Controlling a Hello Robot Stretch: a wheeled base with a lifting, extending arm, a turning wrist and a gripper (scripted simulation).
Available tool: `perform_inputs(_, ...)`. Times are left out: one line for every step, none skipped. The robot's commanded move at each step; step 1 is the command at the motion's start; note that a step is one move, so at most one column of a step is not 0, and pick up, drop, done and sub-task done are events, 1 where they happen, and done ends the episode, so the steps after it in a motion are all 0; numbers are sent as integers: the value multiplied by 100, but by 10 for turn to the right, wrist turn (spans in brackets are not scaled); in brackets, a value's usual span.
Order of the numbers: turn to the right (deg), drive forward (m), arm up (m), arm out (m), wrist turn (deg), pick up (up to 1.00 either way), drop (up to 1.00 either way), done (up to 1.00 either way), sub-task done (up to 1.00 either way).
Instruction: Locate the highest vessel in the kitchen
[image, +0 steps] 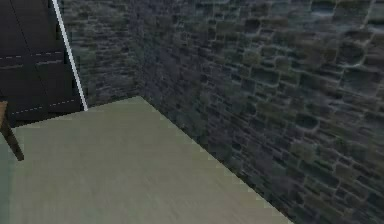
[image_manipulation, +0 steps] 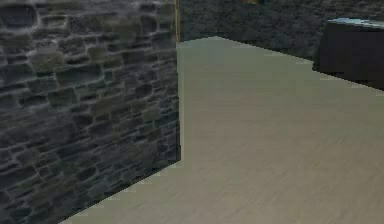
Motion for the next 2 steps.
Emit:
perform_inputs(90,0,0,0,0,0,0,0,0)
perform_inputs(0,60,0,0,0,0,0,0,0)
